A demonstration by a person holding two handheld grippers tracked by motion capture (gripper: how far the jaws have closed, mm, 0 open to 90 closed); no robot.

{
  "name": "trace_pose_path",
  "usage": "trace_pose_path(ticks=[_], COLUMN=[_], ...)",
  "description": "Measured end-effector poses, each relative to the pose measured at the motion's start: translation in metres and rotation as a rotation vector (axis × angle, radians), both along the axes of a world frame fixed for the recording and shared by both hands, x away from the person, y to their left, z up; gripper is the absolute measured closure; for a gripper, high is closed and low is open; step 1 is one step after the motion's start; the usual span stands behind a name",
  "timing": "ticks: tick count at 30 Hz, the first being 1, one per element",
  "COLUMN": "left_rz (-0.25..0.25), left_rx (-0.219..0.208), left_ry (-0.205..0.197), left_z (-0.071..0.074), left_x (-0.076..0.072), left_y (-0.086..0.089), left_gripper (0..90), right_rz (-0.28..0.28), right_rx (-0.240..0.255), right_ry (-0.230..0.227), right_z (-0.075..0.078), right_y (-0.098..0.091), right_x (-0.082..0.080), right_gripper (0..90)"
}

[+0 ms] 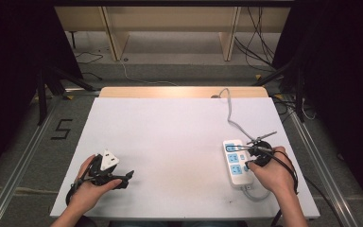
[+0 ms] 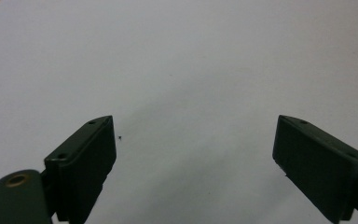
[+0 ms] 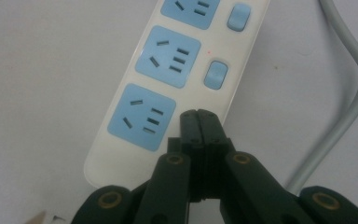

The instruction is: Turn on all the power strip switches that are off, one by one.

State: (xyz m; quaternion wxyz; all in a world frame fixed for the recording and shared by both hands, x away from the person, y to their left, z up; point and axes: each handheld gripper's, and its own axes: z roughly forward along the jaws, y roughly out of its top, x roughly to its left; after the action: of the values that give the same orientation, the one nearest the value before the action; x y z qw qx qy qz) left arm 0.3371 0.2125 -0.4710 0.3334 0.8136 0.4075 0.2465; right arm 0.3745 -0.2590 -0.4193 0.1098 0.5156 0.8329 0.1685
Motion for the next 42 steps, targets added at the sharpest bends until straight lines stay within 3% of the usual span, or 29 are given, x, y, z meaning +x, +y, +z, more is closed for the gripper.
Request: trace_pose_path(ticks=[7,42], left_rz=[0.002,0.006], left_rx=[0.004,-0.001], left_ry=[-0.003,-0.004], left_z=[0.0,0.0], left_x=[0.0,0.0], left_y=[0.001,0.001], left_gripper=[13.6,14.4], right_rz=[-0.031,-0.027], right_rx=[-0.015,-0.066], right_ry=[0.022,0.08], right_z=[-0.005,-0.008], right_y=[0.003,0.011], right_x=[0.005,0.011], right_gripper=[90.0,90.0])
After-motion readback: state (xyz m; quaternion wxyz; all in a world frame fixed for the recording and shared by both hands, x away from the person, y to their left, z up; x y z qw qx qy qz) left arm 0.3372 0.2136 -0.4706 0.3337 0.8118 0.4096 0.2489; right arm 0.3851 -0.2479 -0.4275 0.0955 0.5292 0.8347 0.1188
